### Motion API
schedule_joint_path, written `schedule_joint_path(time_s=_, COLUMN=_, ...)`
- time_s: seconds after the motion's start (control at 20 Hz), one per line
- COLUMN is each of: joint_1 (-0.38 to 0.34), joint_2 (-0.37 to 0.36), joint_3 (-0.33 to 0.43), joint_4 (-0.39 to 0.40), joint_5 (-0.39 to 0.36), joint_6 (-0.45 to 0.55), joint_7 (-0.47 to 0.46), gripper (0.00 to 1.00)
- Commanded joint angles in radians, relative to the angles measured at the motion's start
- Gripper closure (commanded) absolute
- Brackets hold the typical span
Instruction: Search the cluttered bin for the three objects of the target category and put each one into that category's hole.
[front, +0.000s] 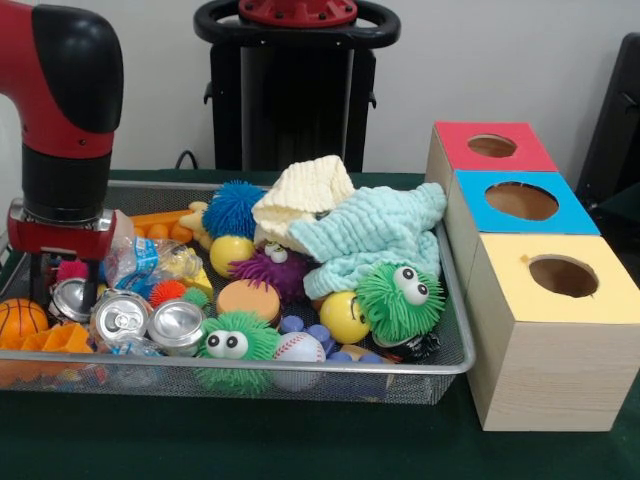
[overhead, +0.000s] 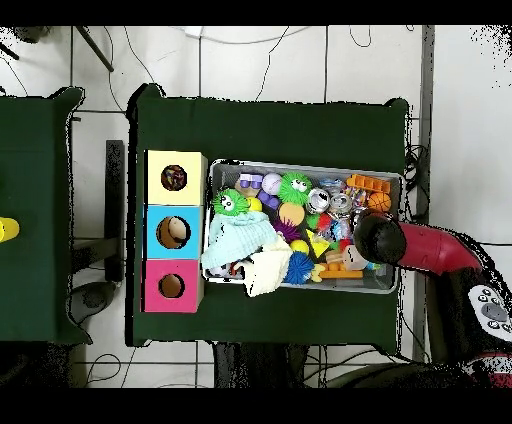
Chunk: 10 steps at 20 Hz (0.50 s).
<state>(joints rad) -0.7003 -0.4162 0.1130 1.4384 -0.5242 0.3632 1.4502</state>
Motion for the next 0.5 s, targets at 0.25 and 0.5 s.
schedule_joint_path(time_s=0.25, joint_1=0.027, joint_2=0.081, joint_3=0.037, joint_4=0.007, joint_5=0.036, joint_6=-0.06, joint_7=0.15, gripper=0.0)
schedule_joint_path(time_s=0.5, joint_1=0.042, joint_2=-0.001, joint_3=0.018, joint_4=0.064, joint_5=0.049, joint_6=-0.013, joint_7=0.155, gripper=0.0)
